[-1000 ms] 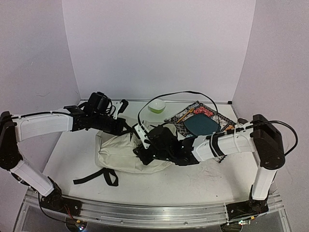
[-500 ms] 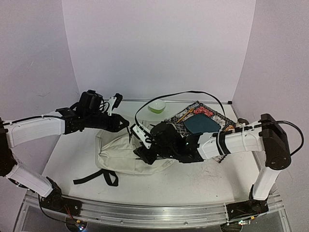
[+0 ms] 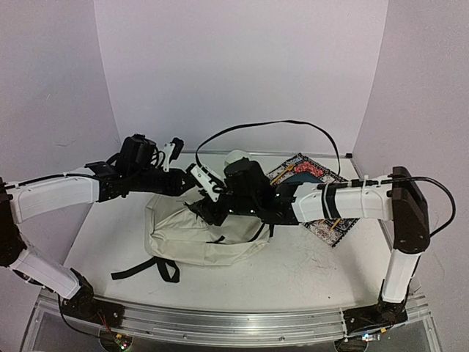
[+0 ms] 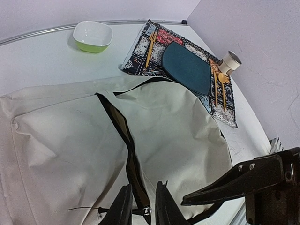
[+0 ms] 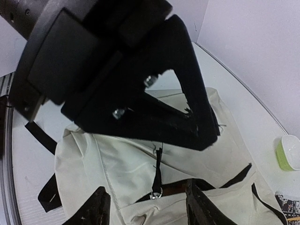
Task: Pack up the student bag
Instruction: Grab the lower front pocket of the student bag.
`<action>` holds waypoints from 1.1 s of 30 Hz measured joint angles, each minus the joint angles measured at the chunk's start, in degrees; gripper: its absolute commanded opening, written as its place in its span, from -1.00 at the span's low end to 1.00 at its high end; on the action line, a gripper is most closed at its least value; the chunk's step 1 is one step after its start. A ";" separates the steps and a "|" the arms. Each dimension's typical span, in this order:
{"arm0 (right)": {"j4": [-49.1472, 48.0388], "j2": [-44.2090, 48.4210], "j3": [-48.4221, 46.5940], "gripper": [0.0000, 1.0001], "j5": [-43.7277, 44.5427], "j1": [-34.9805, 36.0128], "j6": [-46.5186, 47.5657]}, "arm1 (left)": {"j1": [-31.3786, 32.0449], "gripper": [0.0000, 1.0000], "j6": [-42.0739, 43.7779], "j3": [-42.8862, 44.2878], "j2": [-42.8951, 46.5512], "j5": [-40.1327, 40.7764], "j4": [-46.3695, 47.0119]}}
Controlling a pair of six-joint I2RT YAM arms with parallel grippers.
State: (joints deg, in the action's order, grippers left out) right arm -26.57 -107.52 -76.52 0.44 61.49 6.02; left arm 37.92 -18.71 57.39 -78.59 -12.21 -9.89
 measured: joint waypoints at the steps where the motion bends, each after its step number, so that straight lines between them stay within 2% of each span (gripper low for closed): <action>1: 0.02 -0.76 -0.93 0.13 -0.24 0.00 0.05 | 0.00 -0.49 -0.41 -0.03 0.11 0.22 -0.01; 5: 2.01 -4.08 -4.52 0.13 -0.86 0.04 0.32 | 0.01 -0.30 -2.03 -1.19 1.66 3.12 0.35; 10: 7.44 -9.07 -11.48 0.10 -0.82 0.04 1.68 | -0.05 -0.18 -5.28 -5.22 6.46 9.76 0.36; 13: 10.00 -10.96 -14.14 0.01 -0.74 0.04 2.37 | -0.22 -0.13 -7.68 -8.08 9.25 13.27 0.25; 22: 14.82 -15.76 -19.20 -0.42 1.78 0.04 3.54 | -0.49 -0.10 -11.62 -15.50 13.04 14.80 -0.66; 27: 15.94 -16.97 -20.37 -0.85 3.31 -0.03 3.76 | -0.49 -0.09 -11.40 -16.63 13.28 11.50 -1.00; 33: 16.15 -16.99 -20.56 -0.99 4.34 -0.51 2.76 | -0.23 -0.10 -10.77 -16.63 12.69 7.74 -0.98</action>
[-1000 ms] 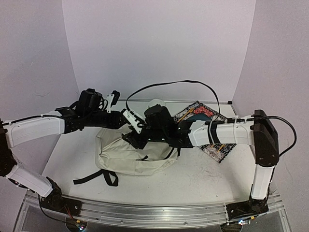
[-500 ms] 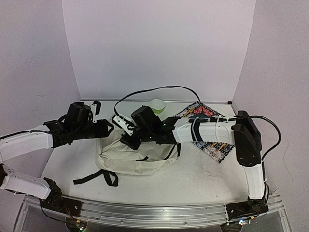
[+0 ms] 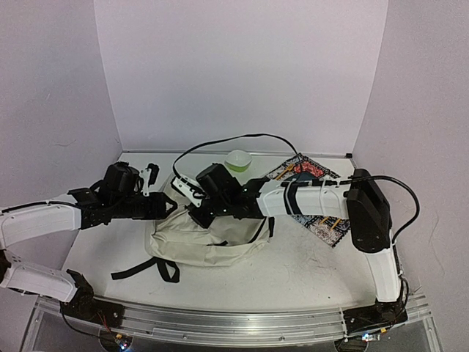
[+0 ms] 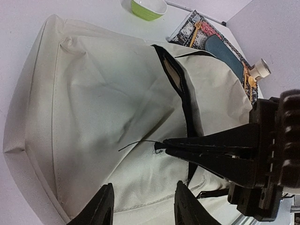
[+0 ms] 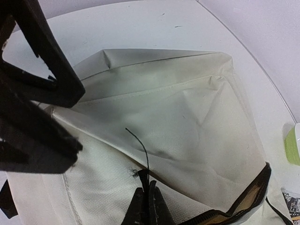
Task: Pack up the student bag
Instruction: Grab the lower front pocket of the student bag, then hold the lower front pocket of the student bag.
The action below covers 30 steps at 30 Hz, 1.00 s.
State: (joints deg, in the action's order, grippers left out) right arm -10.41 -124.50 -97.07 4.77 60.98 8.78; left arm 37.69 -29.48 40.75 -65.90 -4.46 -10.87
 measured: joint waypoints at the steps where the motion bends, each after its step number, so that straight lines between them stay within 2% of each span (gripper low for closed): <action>1: 0.00 0.02 0.02 -1.00 -0.02 -0.05 -0.63 | 0.34 -0.09 0.09 0.00 -0.49 -0.19 0.00; 13: -3.10 7.13 8.12 -1.00 -3.68 -2.73 -12.96 | 7.73 -0.05 0.21 0.04 -3.55 1.95 2.02; 22: -6.94 8.08 10.57 -1.00 -7.08 -3.49 -21.32 | 10.34 0.01 -1.84 0.00 -6.14 3.18 10.12; 30: -10.16 8.72 12.31 -1.00 -8.42 -3.52 -28.52 | 12.71 0.06 -3.18 -2.06 -10.22 8.77 16.42</action>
State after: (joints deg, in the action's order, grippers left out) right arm -20.58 -115.78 -84.77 -3.65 57.46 -19.74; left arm 50.40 -32.66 38.69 -76.11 4.30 5.54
